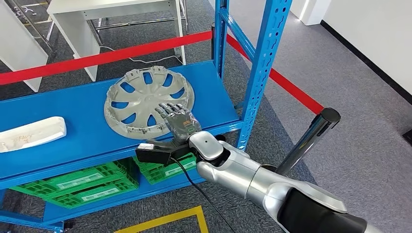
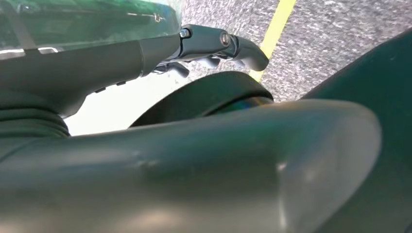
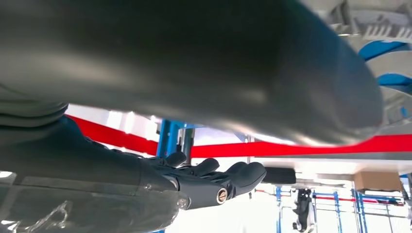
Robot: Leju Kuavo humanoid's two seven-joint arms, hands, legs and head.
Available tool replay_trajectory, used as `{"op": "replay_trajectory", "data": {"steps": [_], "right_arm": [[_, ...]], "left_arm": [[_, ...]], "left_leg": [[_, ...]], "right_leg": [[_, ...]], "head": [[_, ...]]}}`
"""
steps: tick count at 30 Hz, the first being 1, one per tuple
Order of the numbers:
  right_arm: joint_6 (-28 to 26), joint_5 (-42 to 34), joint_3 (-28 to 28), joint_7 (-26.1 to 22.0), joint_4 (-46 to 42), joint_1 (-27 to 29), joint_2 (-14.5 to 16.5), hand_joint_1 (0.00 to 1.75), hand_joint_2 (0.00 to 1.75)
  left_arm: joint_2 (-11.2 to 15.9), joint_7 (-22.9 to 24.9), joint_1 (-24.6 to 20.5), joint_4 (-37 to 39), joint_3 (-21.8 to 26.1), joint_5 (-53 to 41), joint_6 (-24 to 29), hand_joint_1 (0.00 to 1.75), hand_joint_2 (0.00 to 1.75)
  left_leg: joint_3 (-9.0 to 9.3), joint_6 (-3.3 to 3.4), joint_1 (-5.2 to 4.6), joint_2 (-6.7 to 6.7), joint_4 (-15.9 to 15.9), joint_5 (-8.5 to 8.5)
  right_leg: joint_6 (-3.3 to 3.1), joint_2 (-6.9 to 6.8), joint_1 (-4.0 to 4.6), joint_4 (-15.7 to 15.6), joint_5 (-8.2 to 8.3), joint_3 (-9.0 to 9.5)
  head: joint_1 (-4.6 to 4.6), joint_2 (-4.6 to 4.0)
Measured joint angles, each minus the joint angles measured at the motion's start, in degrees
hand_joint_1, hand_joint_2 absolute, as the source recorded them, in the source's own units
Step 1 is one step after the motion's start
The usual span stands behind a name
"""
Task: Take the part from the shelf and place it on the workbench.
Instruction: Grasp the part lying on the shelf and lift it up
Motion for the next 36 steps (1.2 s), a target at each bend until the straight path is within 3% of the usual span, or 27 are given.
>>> {"op": "replay_trajectory", "data": {"steps": [2, 4, 7, 9, 10, 12, 14, 15, 16, 18, 20, 21, 25, 28, 30, 32, 33, 34, 36], "right_arm": [[0.0, 0.0, 0.0, 0.0, 0.0, 0.0, 0.0, 0.00, 0.00], [-0.1, 0.0, 0.0, -0.1, 0.0, -0.1, 0.0, 0.00, 0.00], [-0.2, 0.0, -0.1, -0.2, 0.0, -0.2, 0.0, 0.00, 0.00], [-0.3, 0.0, -0.1, -0.2, 0.0, -0.2, 0.0, 0.00, 0.00], [-0.4, 0.0, -0.1, -0.2, 0.0, -0.3, 0.0, 0.00, 0.00], [-0.5, 0.0, -0.1, -0.2, 0.0, -0.1, -0.1, 0.00, 0.00], [-0.6, 0.0, -0.1, -0.2, 0.1, 0.2, -0.2, 0.00, 0.00], [-0.6, 0.0, -0.1, -0.2, 0.1, 0.3, -0.2, 0.00, 0.00], [-0.6, 0.0, -0.1, -0.2, 0.1, 0.3, -0.3, 0.00, 0.00], [-0.7, 0.0, -0.1, -0.2, 0.1, 0.1, -0.3, 0.00, 0.00], [-0.8, 0.0, -0.1, -0.2, 0.1, 0.0, -0.3, 0.00, 0.00], [-0.8, 0.0, -0.1, -0.2, 0.1, 0.1, -0.3, 0.00, 0.00], [-0.8, 0.0, -0.1, -0.2, 0.1, 0.1, -0.3, 0.00, 0.00], [-0.9, 0.0, -0.2, -0.3, 0.0, 0.0, -0.2, 0.00, 0.00], [-0.9, 0.1, -0.2, -0.3, 0.0, -0.2, -0.2, 0.00, 0.00], [-0.8, 0.2, -0.1, -0.3, 0.0, 0.1, -0.3, 0.00, 0.00], [-0.8, 0.2, 0.0, -0.3, 0.0, 0.3, -0.4, 0.00, 0.00], [-0.8, 0.2, 0.0, -0.3, 0.1, 0.5, -0.5, 0.00, 0.00], [-0.8, 0.2, 0.0, -0.4, 0.1, 0.5, -0.6, 0.00, 0.00]], "left_arm": [[0.0, 0.0, 0.0, 0.0, 0.0, 0.0, 0.0, 0.00, 0.00], [0.0, 0.0, -0.1, 0.0, 0.0, -0.1, 0.0, 0.00, 0.00], [0.0, 0.1, -0.1, 0.0, 0.0, -0.1, 0.1, 0.00, 0.00], [0.0, 0.1, -0.1, 0.0, 0.0, -0.1, 0.1, 0.00, 0.00], [0.0, 0.2, -0.1, 0.0, 0.0, -0.1, 0.1, 0.00, 0.00], [0.0, 0.2, -0.1, 0.0, 0.0, -0.1, 0.1, 0.00, 0.00], [0.0, 0.2, -0.1, 0.0, 0.0, -0.1, 0.1, 0.00, 0.00], [0.0, 0.2, -0.1, 0.0, 0.0, -0.1, 0.1, 0.00, 0.00], [0.0, 0.2, -0.1, 0.0, 0.0, -0.1, 0.1, 0.00, 0.00], [0.0, 0.2, -0.2, 0.0, 0.0, -0.1, 0.1, 0.00, 0.00], [0.0, 0.2, -0.2, 0.0, 0.0, -0.1, 0.1, 0.00, 0.00], [0.0, 0.2, -0.2, 0.0, 0.0, -0.1, 0.0, 0.00, 0.00], [0.0, 0.3, -0.1, 0.0, 0.0, -0.1, -0.1, 0.00, 0.00], [0.0, 0.6, -0.1, 0.0, 0.0, -0.1, -0.1, 0.00, 0.00], [0.0, 0.7, -0.2, 0.0, 0.0, -0.1, -0.1, 0.00, 0.00], [0.0, 0.7, -0.2, 0.0, 0.0, -0.1, -0.1, 0.00, 0.00], [0.0, 0.7, -0.1, 0.0, 0.0, -0.1, -0.1, 0.00, 0.00], [0.0, 0.7, 0.0, 0.0, 0.0, -0.1, -0.1, 0.00, 0.00], [0.0, 0.7, 0.1, 0.0, 0.0, -0.1, -0.1, 0.00, 0.00]], "left_leg": [[3.29, -0.07, 0.11, 0.73, -6.9, 3.96], [6.05, 0.46, -0.12, 1.80, -12.8, 5.83], [6.24, 2.05, -0.45, 1.78, -13.7, 5.62], [6.30, 2.85, -0.33, 1.56, -13.9, 5.77], [6.35, 3.20, -0.23, 1.52, -14.0, 5.83], [6.36, 3.63, -0.29, 1.42, -14.0, 5.78], [6.39, 3.79, -0.51, 1.24, -13.9, 5.69], [6.43, 3.83, -0.63, 1.12, -13.9, 5.64], [6.51, 3.83, -0.73, 0.99, -13.8, 5.59], [6.62, 3.68, -0.95, 0.76, -13.8, 5.43], [6.47, 3.41, -1.05, 0.58, -13.6, 5.26], [6.39, 3.32, -1.07, 0.53, -13.6, 5.19], [6.70, 3.71, -1.25, 0.46, -14.0, 5.16], [9.06, 4.06, -0.94, 0.55, -17.5, 6.38], [10.63, 3.86, -0.34, 0.62, -19.4, 7.00], [11.17, 3.55, 0.06, 0.57, -19.6, 6.72], [11.35, 3.23, 0.30, 0.50, -19.4, 6.40], [11.49, 2.83, 0.62, 0.43, -19.1, 5.97], [11.64, 1.74, 1.36, 0.31, -17.8, 4.70]], "right_leg": [[0.41, -0.39, -0.09, 0.3, -0.33, 0.16], [1.02, -0.70, 0.13, 0.7, -0.69, 0.18], [1.95, -1.23, 0.34, 0.7, -0.81, 0.16], [2.58, -0.92, 0.22, 1.8, -1.90, -0.22], [2.79, -0.54, 0.18, 3.8, -3.18, -1.12], [3.00, 0.08, 0.16, 11.0, -6.61, -4.52], [2.91, 0.17, 0.20, 16.4, -7.97, -7.46], [2.72, 0.17, 0.23, 16.3, -7.04, -7.62], [2.42, 0.21, 0.30, 14.0, -5.18, -6.72], [1.56, 0.57, 0.59, 6.3, -1.23, -3.38], [1.21, 0.92, 0.84, 1.5, 0.13, -1.27], [1.29, 0.99, 0.90, 1.0, -0.09, -1.04], [1.57, 0.96, 0.61, 0.4, 0.03, -0.80], [1.87, 0.95, 0.67, -0.2, -0.23, 0.16], [2.34, 0.95, 0.47, 4.5, -2.46, -1.78], [3.07, 0.95, -0.11, 11.2, -4.73, -5.49], [3.46, 0.94, -0.42, 12.7, -4.69, -6.67], [3.87, 0.92, -0.71, 12.2, -3.50, -6.88], [4.83, 0.89, -1.29, 6.2, 0.48, -4.70]], "head": [[-0.01, 0.00], [-0.16, 0.00], [0.05, 0.00], [0.29, 0.00], [0.45, 0.00], [0.79, 0.00], [0.95, 0.00], [0.99, 0.00], [1.02, 0.00], [1.01, 0.00], [1.01, 0.00], [0.99, 0.00], [0.98, 0.00], [1.04, 0.00], [1.22, 0.00], [1.30, 0.00], [1.33, 0.00], [1.38, 0.00], [1.46, 0.00]]}}
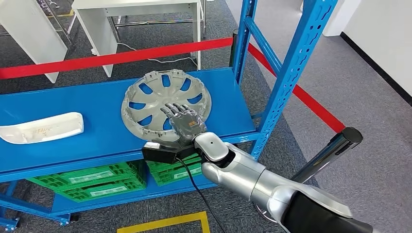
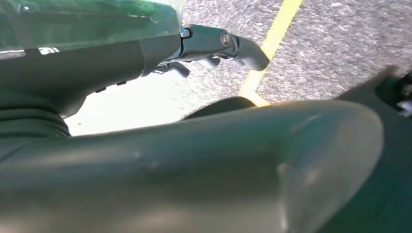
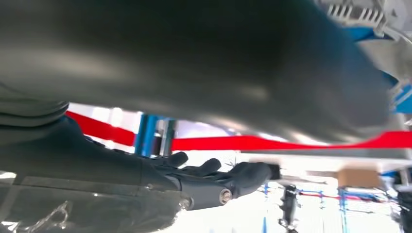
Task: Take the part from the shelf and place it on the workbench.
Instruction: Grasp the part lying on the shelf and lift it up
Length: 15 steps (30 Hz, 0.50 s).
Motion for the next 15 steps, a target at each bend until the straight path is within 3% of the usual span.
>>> {"op": "replay_trajectory", "data": {"steps": [1, 2, 5, 7, 9, 11, 12, 13, 15], "right_arm": [[0.0, 0.0, 0.0, 0.0, 0.0, -0.1, 0.0, 0.00, 0.00], [0.0, 0.1, 0.0, -0.1, 0.0, 0.0, 0.0, 0.00, 0.00], [0.0, 0.2, 0.1, -0.1, 0.0, 0.2, 0.0, 0.00, 0.00], [0.0, 0.3, 0.0, -0.1, 0.0, 0.1, 0.0, 0.00, 0.00], [0.0, 0.3, 0.0, -0.1, 0.0, -0.1, 0.1, 0.00, 0.00], [0.0, 0.3, 0.1, -0.1, 0.0, -0.1, 0.1, 0.00, 0.00], [0.1, 0.3, 0.2, -0.1, 0.0, 0.0, 0.0, 0.00, 0.00], [0.1, 0.4, 0.2, -0.1, 0.0, 0.1, 0.0, 0.00, 0.00], [0.1, 0.4, 0.3, -0.1, 0.0, 0.2, 0.0, 0.00, 0.00]], "left_arm": [[0.0, 0.0, 0.0, 0.0, 0.0, 0.0, 0.0, 0.00, 0.00], [0.0, 0.0, -0.1, 0.0, 0.0, 0.0, 0.0, 0.00, 0.00], [0.0, 0.0, -0.1, 0.0, 0.0, 0.0, -0.1, 0.00, 0.00], [0.0, 0.0, -0.1, 0.0, 0.0, 0.0, -0.1, 0.00, 0.00], [0.0, 0.0, -0.2, 0.0, 0.0, 0.0, -0.1, 0.00, 0.00], [0.0, 0.0, -0.2, 0.0, 0.0, 0.0, -0.1, 0.00, 0.00], [0.0, 0.0, -0.1, 0.0, 0.0, 0.0, -0.2, 0.00, 0.00], [0.0, 0.0, 0.0, 0.0, 0.0, 0.1, -0.2, 0.00, 0.00], [0.0, -0.1, 0.1, 0.0, 0.0, 0.2, 0.0, 0.00, 0.00]], "left_leg": [[-0.08, -0.65, 0.21, -0.02, 0.8, -0.74], [-0.18, -1.21, 0.28, -0.06, 1.4, -1.33], [0.01, -2.22, 0.24, -0.16, 1.6, -2.09], [-0.04, -2.61, 0.35, 0.02, 2.6, -2.94], [-2.79, -2.57, 0.15, 0.20, 8.0, -5.18], [-7.68, -2.23, -0.17, 0.21, 15.9, -7.40], [-9.61, -2.01, -0.28, 0.21, 18.3, -7.38], [-10.60, -1.73, -0.39, 0.21, 18.7, -6.18], [-9.70, -0.95, -0.72, 0.21, 13.4, -0.97]], "right_leg": [[0.18, 0.14, -0.12, -3.0, 1.26, 1.25], [-0.15, 0.31, -0.17, -4.7, 1.64, 2.07], [-2.34, 0.59, 0.07, -4.6, 0.46, 2.19], [-3.27, 0.49, 0.09, -4.5, -0.02, 2.55], [-3.97, 0.28, 0.14, -4.5, -0.46, 3.13], [-4.36, 0.15, 0.41, -4.5, -0.95, 3.62], [-4.45, 0.17, 0.57, -4.5, -1.23, 3.95], [-4.48, 0.22, 0.72, -4.5, -1.56, 4.38], [-4.33, 0.34, 0.91, -4.5, -2.38, 5.54]], "head": [[0.19, 0.00], [0.32, 0.00], [0.03, 0.00], [-0.28, 0.00], [-0.62, 0.00], [-0.88, 0.00], [-0.93, 0.00], [-0.95, 0.00], [-0.97, 0.00]]}}
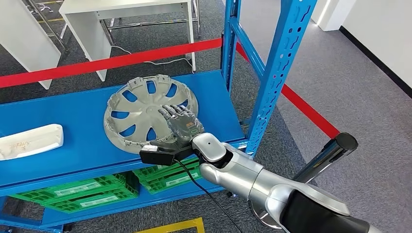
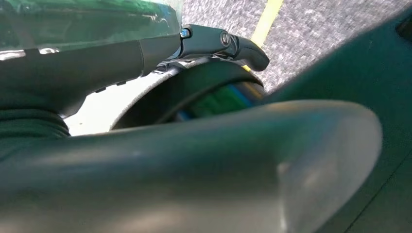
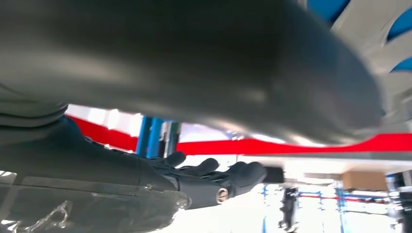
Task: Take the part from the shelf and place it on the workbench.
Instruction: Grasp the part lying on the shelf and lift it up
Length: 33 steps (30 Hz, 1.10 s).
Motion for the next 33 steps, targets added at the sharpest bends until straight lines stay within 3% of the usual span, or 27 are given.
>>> {"op": "replay_trajectory", "data": {"steps": [2, 5, 8, 19, 33], "right_arm": [[0.0, 0.0, 0.0, 0.0, 0.0, -0.1, 0.0, 0.00, 0.00], [0.0, 0.0, 0.1, 0.0, 0.0, -0.2, -0.1, 0.00, 0.00], [0.0, 0.0, 0.1, 0.0, 0.0, -0.2, -0.1, 0.00, 0.00], [-0.1, 0.0, 0.0, 0.1, 0.0, -0.2, -0.1, 0.00, 0.00], [-0.1, -0.7, -0.5, 0.8, 0.5, 1.2, -1.1, 0.00, 0.00]], "left_arm": [[0.0, -0.2, -0.1, 0.0, 0.1, 0.1, 0.2, 0.00, 0.00], [0.0, -0.3, -0.1, 0.0, 0.3, 0.2, 0.3, 0.00, 0.00], [0.0, -0.4, 0.1, 0.0, 0.4, 0.3, 0.4, 0.00, 0.00], [0.0, 0.0, 0.0, 0.0, 0.8, 0.2, 0.5, 0.00, 0.00], [0.0, 0.6, 0.2, 0.0, 1.0, 0.4, 1.0, 0.00, 0.00]], "left_leg": [[2.02, 0.68, -0.51, -0.01, -6.0, 3.52], [3.11, 0.68, -0.73, -0.12, -8.7, 3.09], [3.10, 0.64, -0.70, -0.32, -8.9, 2.83], [3.15, 1.33, -0.76, -0.33, -8.9, 2.64], [3.26, 1.29, -0.60, -0.32, -8.9, 2.71]], "right_leg": [[0.48, 0.07, 0.21, 0.0, -0.72, 0.85], [0.82, 0.01, 0.38, 0.1, -1.21, 0.86], [0.57, -0.23, 0.42, -0.4, -1.22, 1.15], [1.70, -0.23, 0.41, -1.5, -0.86, 1.62], [1.71, -0.22, 0.56, -1.4, -0.86, 1.62]], "head": [[-0.06, 0.00], [-0.09, 0.00], [0.04, 0.00], [0.08, 0.00], [0.07, 0.00]]}}
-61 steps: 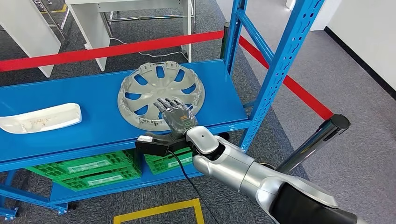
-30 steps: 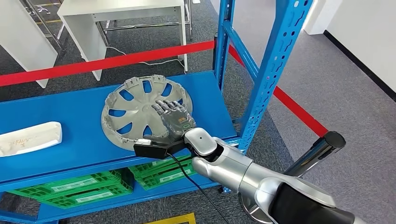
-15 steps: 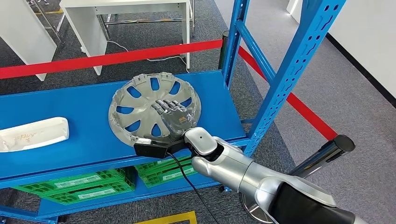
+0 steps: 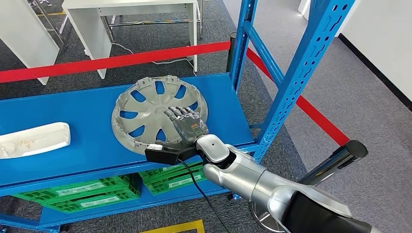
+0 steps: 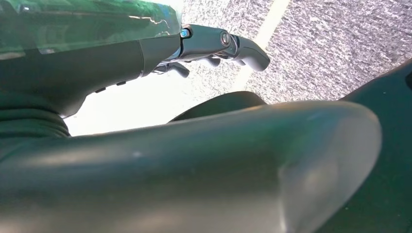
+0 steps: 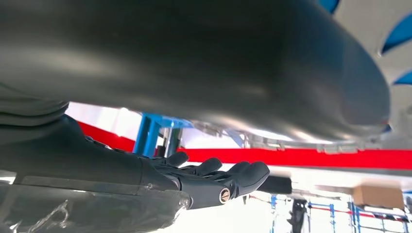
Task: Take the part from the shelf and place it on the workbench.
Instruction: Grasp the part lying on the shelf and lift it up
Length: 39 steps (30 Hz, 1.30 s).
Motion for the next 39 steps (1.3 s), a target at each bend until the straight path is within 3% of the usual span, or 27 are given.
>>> {"op": "replay_trajectory", "data": {"steps": [27, 39], "right_arm": [[-0.7, 0.3, -0.4, 0.1, 1.6, 1.0, -0.9, 0.00, 0.00], [-1.5, 0.1, -3.2, 9.4, 4.8, -0.2, -2.3, 0.00, 0.00]], "left_arm": [[0.1, -0.1, 0.1, 0.0, 0.0, 0.0, 0.9, 0.00, 0.00], [0.6, 0.0, 0.9, 0.1, 0.3, 1.0, 2.6, 0.00, 0.00]], "left_leg": [[0.00, 0.00, 0.00, 0.01, 0.0, 0.00], [0.00, 0.00, -0.01, 0.01, 0.0, 0.00]], "right_leg": [[0.00, 0.00, 0.00, 0.0, 0.00, 0.00], [0.00, 0.01, 0.00, 0.0, 0.00, 0.00]], "head": [[0.01, 0.00], [0.01, 0.00]]}}
